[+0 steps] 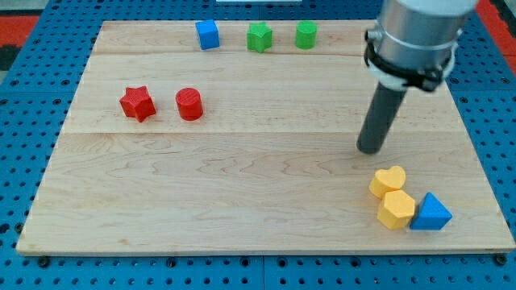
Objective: Move the green circle into the bottom right of the green star
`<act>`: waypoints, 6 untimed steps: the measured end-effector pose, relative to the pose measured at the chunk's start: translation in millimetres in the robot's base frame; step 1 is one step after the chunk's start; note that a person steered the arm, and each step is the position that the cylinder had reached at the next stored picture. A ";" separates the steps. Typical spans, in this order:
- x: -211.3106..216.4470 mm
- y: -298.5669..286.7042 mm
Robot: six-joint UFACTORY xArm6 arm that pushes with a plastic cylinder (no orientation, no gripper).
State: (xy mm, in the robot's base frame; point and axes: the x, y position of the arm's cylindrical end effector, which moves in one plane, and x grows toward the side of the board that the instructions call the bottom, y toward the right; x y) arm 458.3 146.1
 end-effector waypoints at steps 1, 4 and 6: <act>-64.6 90.7; -229.7 -70.9; -219.6 -71.9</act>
